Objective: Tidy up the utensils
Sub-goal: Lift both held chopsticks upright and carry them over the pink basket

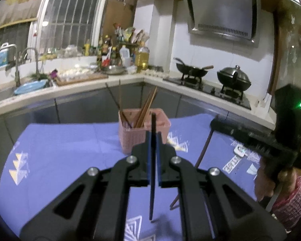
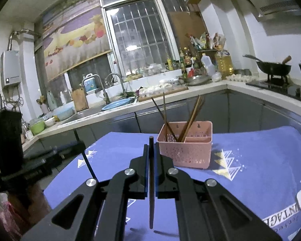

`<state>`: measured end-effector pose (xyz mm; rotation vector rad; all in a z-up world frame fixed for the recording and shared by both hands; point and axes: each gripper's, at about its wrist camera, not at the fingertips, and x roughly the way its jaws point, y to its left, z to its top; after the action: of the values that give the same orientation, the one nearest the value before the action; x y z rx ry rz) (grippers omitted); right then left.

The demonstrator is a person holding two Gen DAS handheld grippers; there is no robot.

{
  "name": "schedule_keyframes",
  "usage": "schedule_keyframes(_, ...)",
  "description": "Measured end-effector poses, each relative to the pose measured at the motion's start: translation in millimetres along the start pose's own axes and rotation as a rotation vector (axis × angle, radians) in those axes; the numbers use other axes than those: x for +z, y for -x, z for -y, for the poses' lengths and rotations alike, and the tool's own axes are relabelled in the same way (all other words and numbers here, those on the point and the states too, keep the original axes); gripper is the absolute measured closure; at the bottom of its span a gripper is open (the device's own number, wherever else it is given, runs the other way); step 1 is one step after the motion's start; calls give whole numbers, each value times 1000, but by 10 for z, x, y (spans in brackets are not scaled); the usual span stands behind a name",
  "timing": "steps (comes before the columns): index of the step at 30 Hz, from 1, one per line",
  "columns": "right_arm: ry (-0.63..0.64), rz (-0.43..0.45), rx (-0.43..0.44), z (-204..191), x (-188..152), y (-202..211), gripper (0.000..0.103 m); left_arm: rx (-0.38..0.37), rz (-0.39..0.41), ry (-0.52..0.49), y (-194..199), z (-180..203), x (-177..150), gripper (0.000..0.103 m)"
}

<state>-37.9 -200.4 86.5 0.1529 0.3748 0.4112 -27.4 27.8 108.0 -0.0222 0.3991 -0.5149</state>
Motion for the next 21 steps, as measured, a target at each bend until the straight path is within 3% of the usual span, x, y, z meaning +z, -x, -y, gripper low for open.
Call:
schedule_keyframes(5,7,-27,-17,64,209,-230,98,-15,32,-10,-190,-15,362,99)
schedule_keyframes(10,-60,-70,-20,338,573,-673,98,13,40,3,-672,-104,805,99)
schedule_keyframes(17,-122,113,-38,575,1336,-838,98,103,156,38,-1066,-278,1440,99)
schedule_keyframes(21,-73,163,-97,596,1489,-1014,98,148,197,44,-1309,-363,1562,99)
